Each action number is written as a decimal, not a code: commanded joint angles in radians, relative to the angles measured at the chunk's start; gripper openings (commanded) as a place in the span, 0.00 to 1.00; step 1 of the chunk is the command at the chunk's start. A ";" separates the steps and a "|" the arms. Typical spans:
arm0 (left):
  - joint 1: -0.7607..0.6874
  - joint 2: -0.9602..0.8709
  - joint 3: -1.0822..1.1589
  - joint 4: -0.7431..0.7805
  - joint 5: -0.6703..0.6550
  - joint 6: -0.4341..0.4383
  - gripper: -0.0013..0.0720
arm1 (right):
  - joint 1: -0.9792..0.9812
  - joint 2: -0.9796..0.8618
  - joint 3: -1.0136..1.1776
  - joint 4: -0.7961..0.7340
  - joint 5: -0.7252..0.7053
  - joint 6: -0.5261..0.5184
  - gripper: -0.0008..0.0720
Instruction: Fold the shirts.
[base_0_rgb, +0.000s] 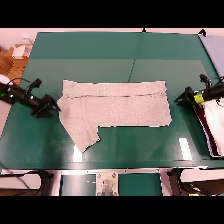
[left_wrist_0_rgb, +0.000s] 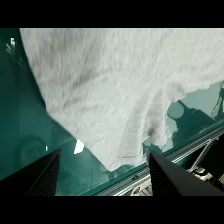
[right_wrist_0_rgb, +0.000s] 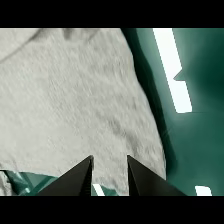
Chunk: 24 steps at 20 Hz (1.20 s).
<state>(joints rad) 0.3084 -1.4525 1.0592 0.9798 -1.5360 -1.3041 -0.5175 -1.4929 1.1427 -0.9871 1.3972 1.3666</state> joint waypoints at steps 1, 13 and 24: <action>0.014 0.259 -0.255 0.052 0.062 0.006 0.84 | -0.022 0.243 -0.279 -0.037 -0.049 0.034 0.35; 0.012 0.607 -0.816 -0.336 0.591 0.034 0.84 | 0.042 0.610 -0.835 0.218 -0.510 0.107 0.44; -0.278 0.517 -0.884 -0.568 0.833 0.058 0.14 | 0.120 0.504 -0.837 0.280 -0.666 0.107 0.54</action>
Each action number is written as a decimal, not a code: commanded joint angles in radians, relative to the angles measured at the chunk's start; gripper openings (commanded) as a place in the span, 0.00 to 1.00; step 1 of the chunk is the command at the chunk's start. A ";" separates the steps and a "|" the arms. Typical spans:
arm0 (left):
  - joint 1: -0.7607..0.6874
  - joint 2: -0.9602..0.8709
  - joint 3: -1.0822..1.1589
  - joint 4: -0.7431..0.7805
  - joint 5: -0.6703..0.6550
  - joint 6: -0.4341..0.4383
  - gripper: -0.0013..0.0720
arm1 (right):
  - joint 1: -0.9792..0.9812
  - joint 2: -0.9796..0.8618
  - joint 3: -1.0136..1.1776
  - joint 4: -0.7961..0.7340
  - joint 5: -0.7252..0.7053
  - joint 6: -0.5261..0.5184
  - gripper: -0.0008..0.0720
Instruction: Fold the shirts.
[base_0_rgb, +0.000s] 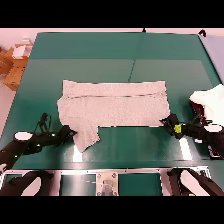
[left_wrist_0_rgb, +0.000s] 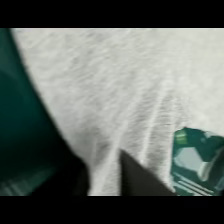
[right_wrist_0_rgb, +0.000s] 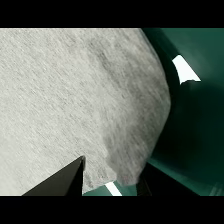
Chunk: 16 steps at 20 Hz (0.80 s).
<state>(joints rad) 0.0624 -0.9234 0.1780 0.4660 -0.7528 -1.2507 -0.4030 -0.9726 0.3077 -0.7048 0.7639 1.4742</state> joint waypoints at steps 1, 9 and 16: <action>-0.024 -0.012 -0.003 -0.055 0.050 0.006 0.05 | 0.005 -0.017 -0.002 -0.002 -0.035 -0.001 0.53; 0.027 -0.012 0.101 -0.020 -0.028 0.031 0.04 | 0.005 -0.017 0.008 -0.003 -0.053 -0.019 0.03; 0.027 0.013 0.305 0.275 -0.254 -0.108 0.04 | -0.002 -0.016 0.131 -0.150 0.183 -0.030 0.02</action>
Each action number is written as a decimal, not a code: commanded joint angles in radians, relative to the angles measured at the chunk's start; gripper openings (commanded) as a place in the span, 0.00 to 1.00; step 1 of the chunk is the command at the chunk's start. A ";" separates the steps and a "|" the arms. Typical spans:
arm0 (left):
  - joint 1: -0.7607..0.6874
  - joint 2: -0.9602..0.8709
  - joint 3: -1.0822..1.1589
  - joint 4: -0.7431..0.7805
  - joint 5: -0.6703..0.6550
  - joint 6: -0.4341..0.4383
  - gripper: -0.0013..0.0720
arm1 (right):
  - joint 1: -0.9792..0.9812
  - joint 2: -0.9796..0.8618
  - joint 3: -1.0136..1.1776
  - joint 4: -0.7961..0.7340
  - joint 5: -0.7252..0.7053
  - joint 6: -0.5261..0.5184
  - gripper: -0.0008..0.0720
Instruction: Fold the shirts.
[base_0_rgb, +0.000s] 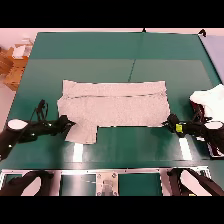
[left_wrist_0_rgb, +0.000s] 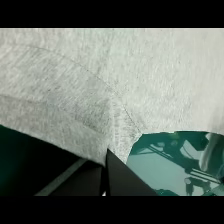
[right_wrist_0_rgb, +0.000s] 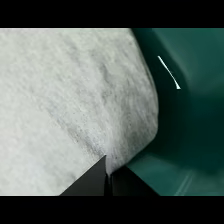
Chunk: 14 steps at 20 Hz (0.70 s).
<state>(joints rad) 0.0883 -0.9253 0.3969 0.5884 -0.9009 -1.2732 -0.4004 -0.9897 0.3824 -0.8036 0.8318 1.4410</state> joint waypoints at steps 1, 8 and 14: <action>0.001 0.018 0.131 0.197 -0.140 -0.113 0.04 | -0.006 0.001 0.089 -0.053 0.150 0.013 0.02; 0.001 -0.048 0.426 0.246 -0.126 -0.137 0.04 | -0.003 -0.043 0.346 -0.038 0.201 0.067 0.03; 0.000 -0.347 0.702 0.245 -0.104 -0.121 0.04 | 0.067 -0.312 0.623 -0.034 0.126 0.067 0.03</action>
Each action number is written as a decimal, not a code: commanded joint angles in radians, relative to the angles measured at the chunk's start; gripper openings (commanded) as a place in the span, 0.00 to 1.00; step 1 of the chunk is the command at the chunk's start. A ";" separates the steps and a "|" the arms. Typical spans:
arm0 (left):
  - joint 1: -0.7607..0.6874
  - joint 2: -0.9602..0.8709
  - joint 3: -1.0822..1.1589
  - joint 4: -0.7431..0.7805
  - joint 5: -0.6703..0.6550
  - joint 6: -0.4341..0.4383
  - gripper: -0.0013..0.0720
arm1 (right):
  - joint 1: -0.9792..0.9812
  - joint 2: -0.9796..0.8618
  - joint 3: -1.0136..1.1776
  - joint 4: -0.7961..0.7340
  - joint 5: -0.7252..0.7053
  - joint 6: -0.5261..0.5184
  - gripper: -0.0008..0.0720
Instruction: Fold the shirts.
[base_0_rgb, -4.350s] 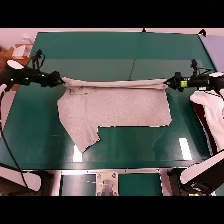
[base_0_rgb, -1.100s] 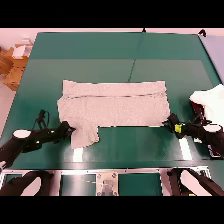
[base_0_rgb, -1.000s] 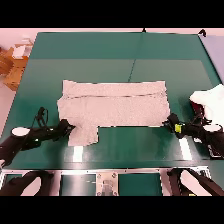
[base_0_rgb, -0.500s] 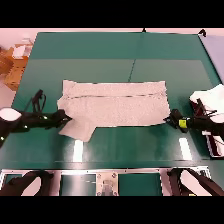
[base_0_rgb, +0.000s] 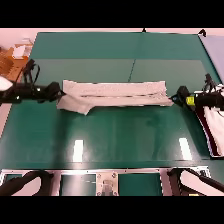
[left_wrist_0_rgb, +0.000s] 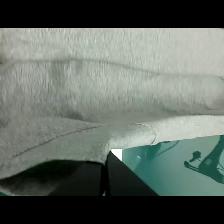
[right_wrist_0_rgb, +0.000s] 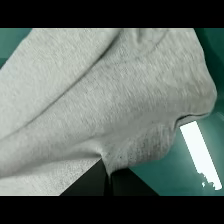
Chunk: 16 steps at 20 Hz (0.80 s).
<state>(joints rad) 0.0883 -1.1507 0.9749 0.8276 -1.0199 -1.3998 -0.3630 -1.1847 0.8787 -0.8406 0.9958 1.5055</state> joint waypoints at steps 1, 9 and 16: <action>0.000 -0.177 0.177 0.002 0.018 0.005 0.04 | 0.041 -0.175 0.180 0.006 -0.047 0.002 0.03; 0.000 -0.568 0.414 -0.160 0.106 0.129 0.05 | 0.124 -0.655 0.542 0.067 -0.113 0.003 0.03; 0.042 -0.601 0.494 -0.341 0.106 0.205 0.90 | 0.010 -0.716 0.774 0.095 0.119 -0.072 0.67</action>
<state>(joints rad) 0.1051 -1.7397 1.4151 0.5480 -0.8707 -1.2213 -0.2989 -1.8774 1.5486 -0.7490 0.9646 1.4864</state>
